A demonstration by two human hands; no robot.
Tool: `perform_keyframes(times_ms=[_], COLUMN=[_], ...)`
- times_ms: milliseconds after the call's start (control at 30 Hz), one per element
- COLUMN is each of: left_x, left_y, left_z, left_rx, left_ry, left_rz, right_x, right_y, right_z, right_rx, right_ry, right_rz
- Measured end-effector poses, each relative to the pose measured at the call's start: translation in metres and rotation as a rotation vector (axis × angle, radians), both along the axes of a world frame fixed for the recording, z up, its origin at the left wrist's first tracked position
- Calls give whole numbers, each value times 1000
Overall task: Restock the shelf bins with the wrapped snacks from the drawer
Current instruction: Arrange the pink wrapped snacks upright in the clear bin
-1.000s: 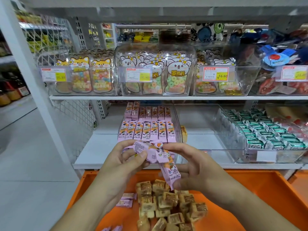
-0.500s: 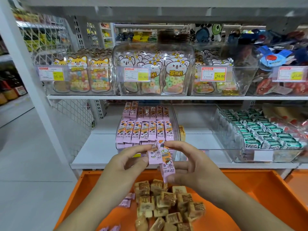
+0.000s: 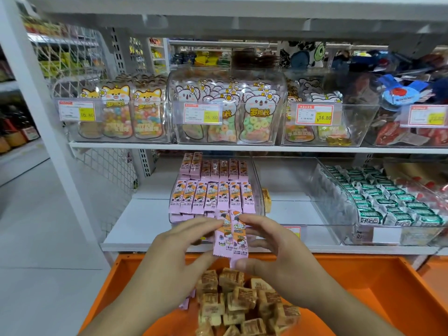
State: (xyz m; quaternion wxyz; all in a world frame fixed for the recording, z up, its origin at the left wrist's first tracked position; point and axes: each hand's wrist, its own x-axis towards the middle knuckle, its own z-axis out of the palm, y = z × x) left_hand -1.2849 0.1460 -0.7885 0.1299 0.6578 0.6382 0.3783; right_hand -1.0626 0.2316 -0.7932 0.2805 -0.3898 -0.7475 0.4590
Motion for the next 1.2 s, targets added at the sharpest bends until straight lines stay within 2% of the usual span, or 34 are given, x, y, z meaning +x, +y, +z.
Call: perform_keyframes(times_ms=[167,333,400,567,700,833,1067,1200], left_x=[-13,-43,-58,-89,-110,-121,-128,-133], left_y=[27,90,120,187,219,236,248,253], left_z=[7,8,7,2,-10,-17,-18,-20], left_rx=[93,215,227,111,64,60,101,24], left_ry=[171,326,325,385,359,392,374,354], left_rz=[13,64,115,155,134,132,-5,-10], right_x=[-18,-56,-72,-108,-125,-140,-143,-144], right_y=[30,97,128,199,235,252,260,263], right_z=[9,18,19,11,4,0,-4,-6], right_rx=[195,345,352,333,441,467,452,430], right_ry=[-106,-225,-251,-266,-383,-459,-540,-540], right_rz=[0,5,11,52,82,93,74,63])
